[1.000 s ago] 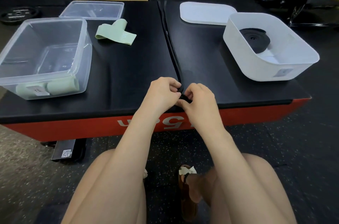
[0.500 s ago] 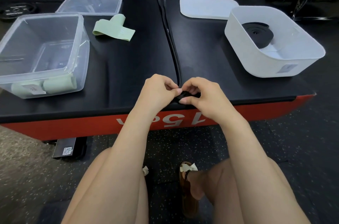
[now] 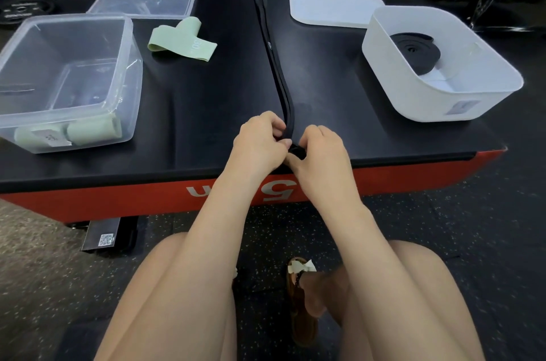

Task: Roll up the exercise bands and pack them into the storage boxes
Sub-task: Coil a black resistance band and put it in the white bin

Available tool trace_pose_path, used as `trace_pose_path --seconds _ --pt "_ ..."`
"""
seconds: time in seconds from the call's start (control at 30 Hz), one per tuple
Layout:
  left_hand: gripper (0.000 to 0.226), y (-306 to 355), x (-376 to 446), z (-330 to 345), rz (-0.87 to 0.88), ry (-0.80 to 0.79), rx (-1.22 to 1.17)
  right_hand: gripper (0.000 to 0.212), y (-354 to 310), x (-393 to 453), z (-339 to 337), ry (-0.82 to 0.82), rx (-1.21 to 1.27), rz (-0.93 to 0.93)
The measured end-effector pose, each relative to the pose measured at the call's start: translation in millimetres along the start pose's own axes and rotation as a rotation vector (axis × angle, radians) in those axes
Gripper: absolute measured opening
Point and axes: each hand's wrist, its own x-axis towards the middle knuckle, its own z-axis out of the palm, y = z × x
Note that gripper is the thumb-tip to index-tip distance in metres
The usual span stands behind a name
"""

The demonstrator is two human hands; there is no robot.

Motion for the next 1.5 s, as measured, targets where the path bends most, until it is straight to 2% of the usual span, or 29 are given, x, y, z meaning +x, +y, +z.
trace_pose_path --seconds 0.1,0.2,0.43,0.6,0.7,0.77,0.9,0.97,1.03,1.1,1.33,1.5 --pt "0.032 -0.1 -1.4 -1.4 0.025 -0.011 -0.040 0.027 4.8 2.3 -1.0 -0.027 0.050 -0.005" --pt "0.027 -1.0 -3.0 -4.0 0.034 -0.031 -0.045 0.023 8.4 6.6 -2.3 -0.050 0.106 -0.010" --pt "0.014 -2.4 -0.3 -11.5 0.044 -0.025 0.027 0.028 17.9 14.3 -14.4 -0.185 0.222 -0.066" --pt "0.006 -0.5 1.4 -9.4 -0.020 -0.011 0.027 0.044 20.0 16.8 -20.5 -0.252 0.324 -0.017" --pt "0.005 0.9 1.3 -7.0 -0.044 -0.004 0.025 0.036 17.2 12.5 -17.1 -0.200 0.137 -0.046" --pt "0.006 1.0 1.9 -5.3 -0.043 -0.005 0.022 0.041 11.1 7.9 -11.4 -0.115 0.013 -0.033" --pt "0.005 -0.3 3.7 -4.2 -0.017 -0.006 0.027 0.038 -1.6 5.3 0.1 0.001 -0.058 0.010" --pt "0.015 -0.9 4.2 -3.8 0.008 0.000 0.011 0.035 -2.2 6.1 1.3 0.001 -0.037 0.002" --pt "0.028 -1.9 4.7 -3.8 0.013 -0.002 -0.015 0.032 -0.2 7.0 0.1 -0.028 -0.002 -0.011" --pt "0.031 -2.4 4.3 -4.8 0.004 -0.009 -0.055 0.028 3.0 9.3 -1.0 -0.066 0.044 -0.031" --pt "0.009 -6.3 4.4 -13.3 -0.007 0.015 -0.011 0.036 10.6 16.9 -11.4 -0.204 0.150 -0.085" --pt "0.008 -7.9 5.4 -15.1 -0.020 0.004 0.030 0.049 16.2 18.3 -19.1 -0.289 0.253 -0.082"
